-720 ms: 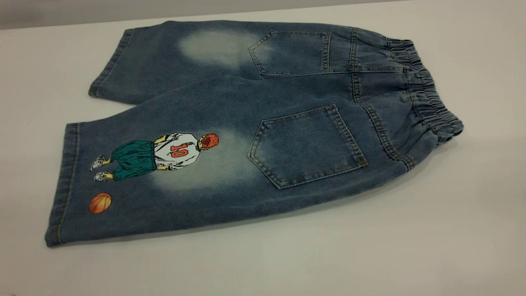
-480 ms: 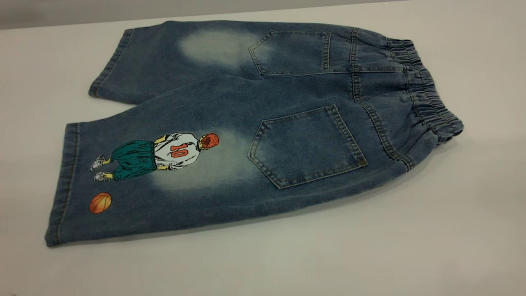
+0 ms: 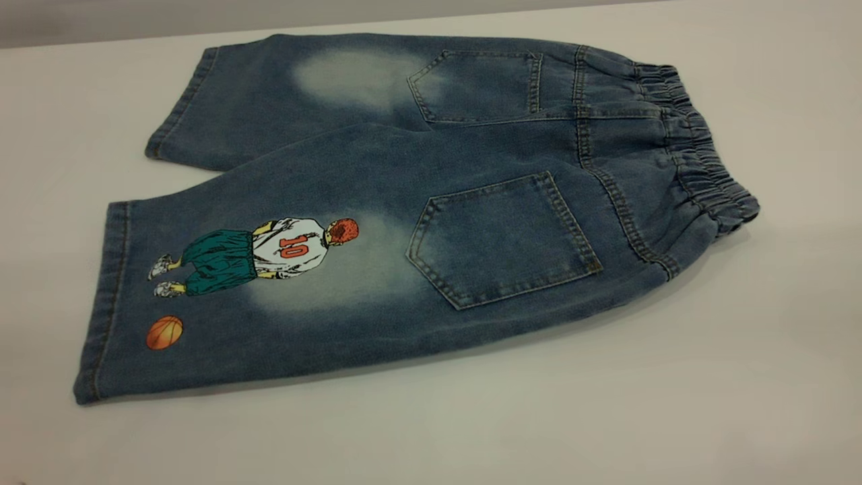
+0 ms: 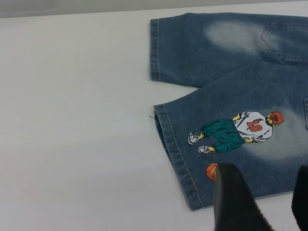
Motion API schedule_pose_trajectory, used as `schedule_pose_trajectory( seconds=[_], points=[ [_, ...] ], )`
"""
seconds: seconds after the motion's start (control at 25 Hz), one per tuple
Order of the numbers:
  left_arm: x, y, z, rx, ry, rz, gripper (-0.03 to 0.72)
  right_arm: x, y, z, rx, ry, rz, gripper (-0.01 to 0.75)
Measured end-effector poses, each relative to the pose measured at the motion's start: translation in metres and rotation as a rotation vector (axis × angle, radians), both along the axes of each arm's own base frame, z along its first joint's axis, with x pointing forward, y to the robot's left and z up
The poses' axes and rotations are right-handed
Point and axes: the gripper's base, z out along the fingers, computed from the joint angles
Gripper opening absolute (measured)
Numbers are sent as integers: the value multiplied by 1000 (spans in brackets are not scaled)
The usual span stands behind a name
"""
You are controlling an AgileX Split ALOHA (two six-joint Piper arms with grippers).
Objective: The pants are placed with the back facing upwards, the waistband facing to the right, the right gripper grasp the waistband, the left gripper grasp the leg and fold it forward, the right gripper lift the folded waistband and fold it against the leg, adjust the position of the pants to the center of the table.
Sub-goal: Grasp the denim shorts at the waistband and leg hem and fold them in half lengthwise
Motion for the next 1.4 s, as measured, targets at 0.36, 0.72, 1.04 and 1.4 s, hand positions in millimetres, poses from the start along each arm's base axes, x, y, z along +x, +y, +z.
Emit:
schedule_pose_trajectory(
  seconds=[0.36, 0.72, 1.04, 1.4],
  points=[
    [0, 0, 0, 0, 0, 0, 300, 0, 0, 0, 0, 0, 0, 335],
    [0, 0, 0, 1, 0, 0, 300, 0, 0, 0, 1, 0, 1, 335],
    [0, 0, 2, -1, 3, -2, 300, -2, 5, 2, 77, 4, 24, 335],
    [31, -2, 22, 70, 267, -44, 300, 34, 20, 8, 163, 190, 93, 335]
  ],
)
